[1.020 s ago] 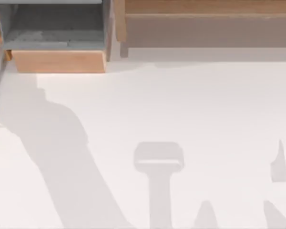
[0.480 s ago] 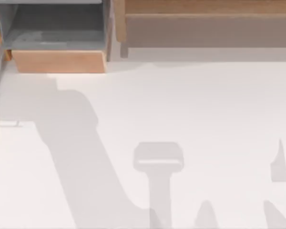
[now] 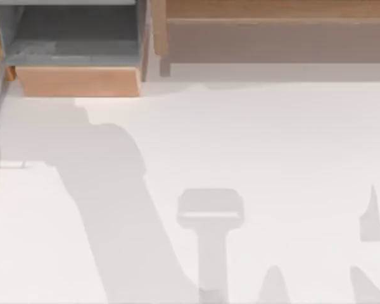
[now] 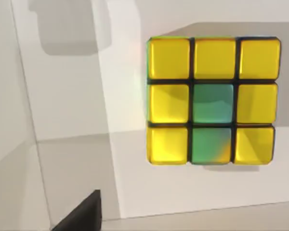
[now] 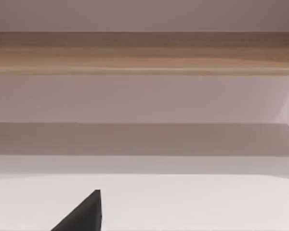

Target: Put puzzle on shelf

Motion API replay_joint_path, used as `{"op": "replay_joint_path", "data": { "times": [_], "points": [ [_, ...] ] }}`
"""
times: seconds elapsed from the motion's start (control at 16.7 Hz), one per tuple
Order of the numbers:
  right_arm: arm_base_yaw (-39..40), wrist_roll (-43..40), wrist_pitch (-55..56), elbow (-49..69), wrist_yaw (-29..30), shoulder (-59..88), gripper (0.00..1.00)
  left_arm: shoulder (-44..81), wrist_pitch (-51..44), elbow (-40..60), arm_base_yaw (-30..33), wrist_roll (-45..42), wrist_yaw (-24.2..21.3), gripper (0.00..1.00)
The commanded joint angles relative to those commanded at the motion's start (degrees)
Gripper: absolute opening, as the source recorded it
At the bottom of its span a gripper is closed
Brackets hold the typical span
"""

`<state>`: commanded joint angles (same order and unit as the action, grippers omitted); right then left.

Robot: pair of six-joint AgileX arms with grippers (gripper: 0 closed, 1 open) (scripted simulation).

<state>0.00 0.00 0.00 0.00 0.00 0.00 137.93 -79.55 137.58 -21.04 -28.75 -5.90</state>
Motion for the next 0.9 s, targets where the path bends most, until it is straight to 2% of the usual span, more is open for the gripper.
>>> {"op": "replay_joint_path", "data": {
  "times": [0.24,0.66,0.9],
  "points": [
    [0.0,0.0,0.0,0.0,0.0,0.0,1.00,-0.7,2.1,-2.6,0.0,0.1,0.1,1.00],
    [0.0,0.0,0.0,0.0,0.0,0.0,1.00,6.5,11.4,-4.9,1.1,1.1,0.1,1.00],
    [0.0,0.0,0.0,0.0,0.0,0.0,1.00,7.3,11.9,-4.6,1.4,1.4,0.2,1.00]
  ]
}}
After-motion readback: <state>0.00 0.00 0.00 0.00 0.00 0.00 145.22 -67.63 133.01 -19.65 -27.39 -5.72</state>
